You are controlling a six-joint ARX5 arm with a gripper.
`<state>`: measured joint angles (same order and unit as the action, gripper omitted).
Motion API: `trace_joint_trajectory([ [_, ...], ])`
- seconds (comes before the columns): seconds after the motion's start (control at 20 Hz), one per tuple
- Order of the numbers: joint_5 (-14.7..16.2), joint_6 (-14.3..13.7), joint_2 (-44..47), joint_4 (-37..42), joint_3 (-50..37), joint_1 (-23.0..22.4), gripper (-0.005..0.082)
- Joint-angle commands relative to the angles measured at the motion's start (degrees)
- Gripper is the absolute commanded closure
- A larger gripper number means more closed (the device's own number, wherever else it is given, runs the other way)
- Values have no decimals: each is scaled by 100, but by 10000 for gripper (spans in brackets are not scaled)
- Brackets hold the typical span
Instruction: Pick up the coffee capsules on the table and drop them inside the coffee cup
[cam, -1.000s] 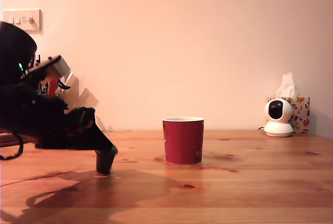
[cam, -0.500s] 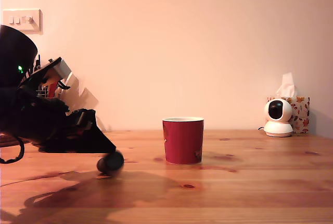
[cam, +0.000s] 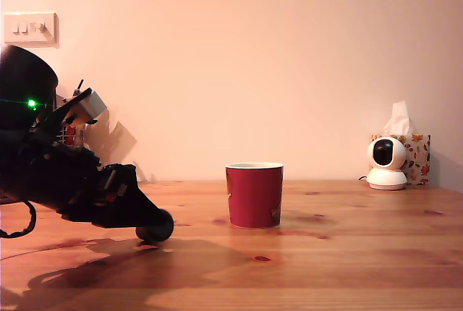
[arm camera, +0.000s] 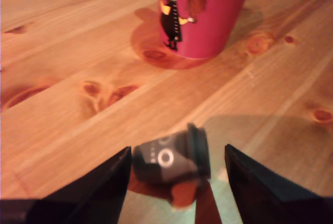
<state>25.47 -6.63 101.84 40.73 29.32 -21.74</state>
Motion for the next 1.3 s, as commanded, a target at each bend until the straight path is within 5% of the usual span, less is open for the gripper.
trace_joint_trajectory([
  [0.0, -7, -87, 94, 42, -103, -17, 252],
  [1.25, -26, -72, 479, 109, 92, -76, 260],
])
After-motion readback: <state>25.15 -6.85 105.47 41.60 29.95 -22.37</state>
